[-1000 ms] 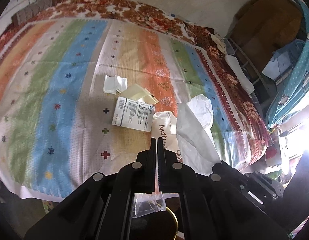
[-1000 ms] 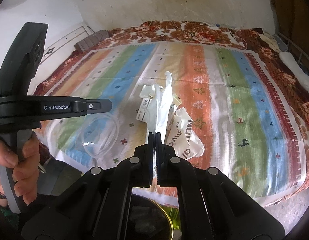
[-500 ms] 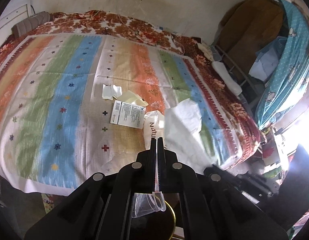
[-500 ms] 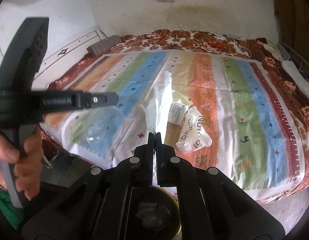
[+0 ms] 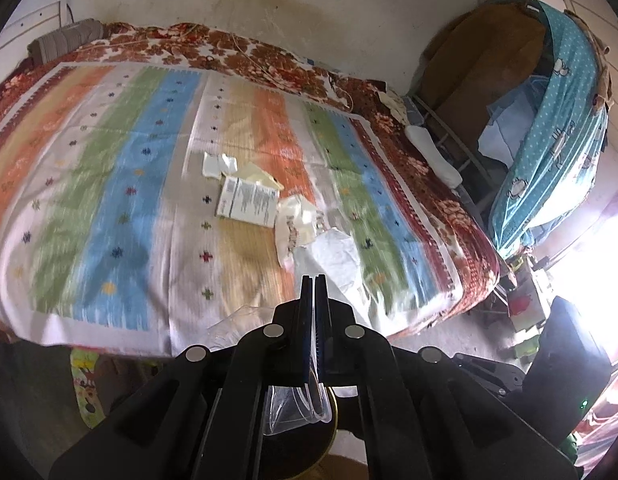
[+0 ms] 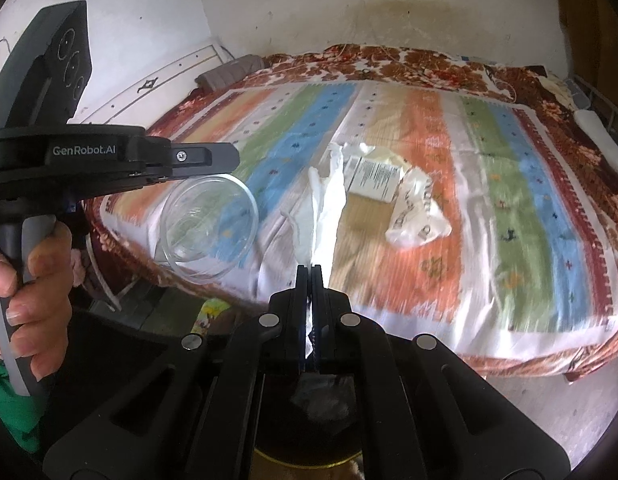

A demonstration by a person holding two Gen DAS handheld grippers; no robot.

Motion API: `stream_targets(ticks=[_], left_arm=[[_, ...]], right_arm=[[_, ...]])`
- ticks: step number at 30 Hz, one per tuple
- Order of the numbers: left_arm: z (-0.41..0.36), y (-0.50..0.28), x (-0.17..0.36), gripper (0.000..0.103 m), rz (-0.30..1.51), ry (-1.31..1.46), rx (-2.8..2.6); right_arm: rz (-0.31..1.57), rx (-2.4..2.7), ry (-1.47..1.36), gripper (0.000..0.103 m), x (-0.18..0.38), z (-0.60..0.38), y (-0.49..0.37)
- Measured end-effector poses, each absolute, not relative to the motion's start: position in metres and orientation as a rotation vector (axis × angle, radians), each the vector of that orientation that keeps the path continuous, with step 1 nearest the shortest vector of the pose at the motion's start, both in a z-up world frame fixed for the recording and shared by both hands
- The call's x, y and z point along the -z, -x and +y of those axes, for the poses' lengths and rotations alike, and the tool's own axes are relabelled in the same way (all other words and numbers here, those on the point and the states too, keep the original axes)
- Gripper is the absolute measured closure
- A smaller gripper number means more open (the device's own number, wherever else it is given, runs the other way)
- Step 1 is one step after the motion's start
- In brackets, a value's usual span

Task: Collect trash
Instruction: 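Lower the cup and tissue over the dark bin and open both tools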

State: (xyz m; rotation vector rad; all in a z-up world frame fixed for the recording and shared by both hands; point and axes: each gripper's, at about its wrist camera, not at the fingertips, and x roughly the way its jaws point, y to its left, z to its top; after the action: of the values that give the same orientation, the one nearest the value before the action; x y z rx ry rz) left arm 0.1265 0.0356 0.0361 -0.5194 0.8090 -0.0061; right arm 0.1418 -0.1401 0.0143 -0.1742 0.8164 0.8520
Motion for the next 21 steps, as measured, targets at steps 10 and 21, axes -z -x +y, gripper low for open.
stream_targets(ticks=[10, 21], left_arm=[[0.004, -0.109, -0.007, 0.103, 0.88, 0.508, 0.026], [-0.001, -0.116, 0.027, 0.102, 1.012, 0.49, -0.032]], right_arm=[[0.9, -0.842, 0.16, 0.102, 0.017, -0.156, -0.115], [1.07, -0.826, 0.12, 0.102, 0.053, -0.16, -0.112]])
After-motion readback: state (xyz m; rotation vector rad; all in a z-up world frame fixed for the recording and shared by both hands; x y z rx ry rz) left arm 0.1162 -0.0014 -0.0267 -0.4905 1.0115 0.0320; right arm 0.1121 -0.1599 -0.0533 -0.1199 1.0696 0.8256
